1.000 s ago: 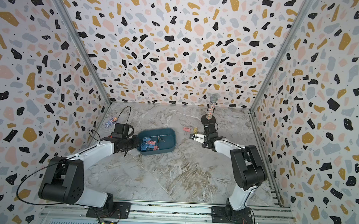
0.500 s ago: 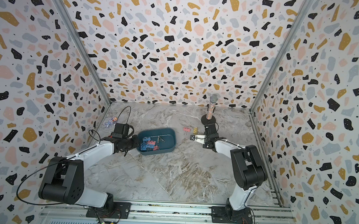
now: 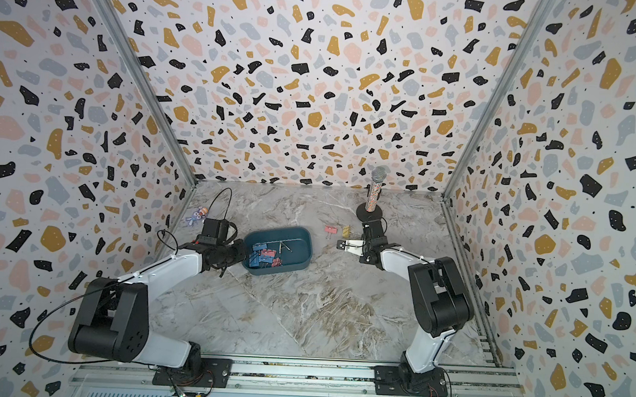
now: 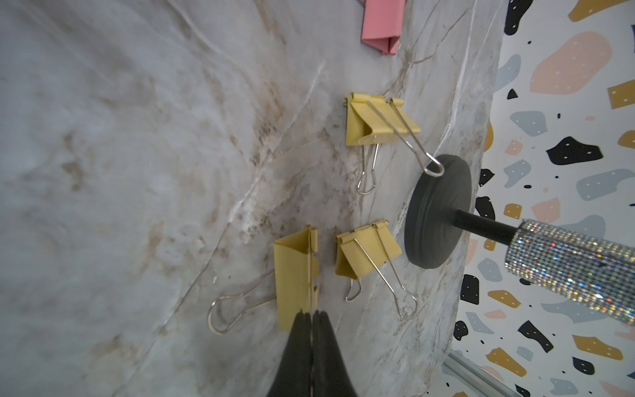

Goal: Take out the binder clips from the storage box
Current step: Place the binder clip at the center of the board, then pick up the binder clip from the storage box.

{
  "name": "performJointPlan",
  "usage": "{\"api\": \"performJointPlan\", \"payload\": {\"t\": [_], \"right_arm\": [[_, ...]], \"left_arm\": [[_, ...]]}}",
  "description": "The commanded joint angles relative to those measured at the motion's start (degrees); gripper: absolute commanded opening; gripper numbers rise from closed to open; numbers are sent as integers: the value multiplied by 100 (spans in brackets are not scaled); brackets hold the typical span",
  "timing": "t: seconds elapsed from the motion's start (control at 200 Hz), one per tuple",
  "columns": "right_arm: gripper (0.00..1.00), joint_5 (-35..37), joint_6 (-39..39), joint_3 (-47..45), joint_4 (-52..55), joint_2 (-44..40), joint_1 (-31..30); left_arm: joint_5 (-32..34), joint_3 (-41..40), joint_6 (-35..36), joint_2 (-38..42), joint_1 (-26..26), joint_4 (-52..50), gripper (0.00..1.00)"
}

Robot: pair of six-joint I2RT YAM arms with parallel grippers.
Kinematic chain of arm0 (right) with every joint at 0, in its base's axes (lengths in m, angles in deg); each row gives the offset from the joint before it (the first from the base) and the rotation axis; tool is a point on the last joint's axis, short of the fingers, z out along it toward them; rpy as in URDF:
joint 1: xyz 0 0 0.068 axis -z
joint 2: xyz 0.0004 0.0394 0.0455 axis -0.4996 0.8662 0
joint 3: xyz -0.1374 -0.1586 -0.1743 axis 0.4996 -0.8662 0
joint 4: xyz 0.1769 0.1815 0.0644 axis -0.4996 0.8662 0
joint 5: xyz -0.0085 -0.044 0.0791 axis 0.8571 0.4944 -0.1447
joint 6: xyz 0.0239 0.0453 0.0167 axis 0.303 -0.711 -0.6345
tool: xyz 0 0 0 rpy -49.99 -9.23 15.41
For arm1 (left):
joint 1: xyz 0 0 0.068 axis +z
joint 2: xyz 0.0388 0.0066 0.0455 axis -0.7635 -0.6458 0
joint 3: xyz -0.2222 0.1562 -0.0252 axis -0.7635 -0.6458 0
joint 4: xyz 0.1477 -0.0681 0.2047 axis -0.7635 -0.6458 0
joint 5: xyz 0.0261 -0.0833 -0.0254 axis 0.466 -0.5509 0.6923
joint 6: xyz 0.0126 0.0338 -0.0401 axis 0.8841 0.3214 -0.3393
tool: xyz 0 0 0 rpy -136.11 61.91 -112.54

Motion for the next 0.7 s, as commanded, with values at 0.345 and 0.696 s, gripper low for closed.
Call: {"api": "performJointPlan", "payload": {"t": [0.345,0.696], "right_arm": [[24,-170,-138,51,286,-8,17],[26,-850,-611,487,1375,-609,-22]], "left_arm": [[-2,-19,59,5,21,194,30],[33,-23,54,10,21,191,30]]}}
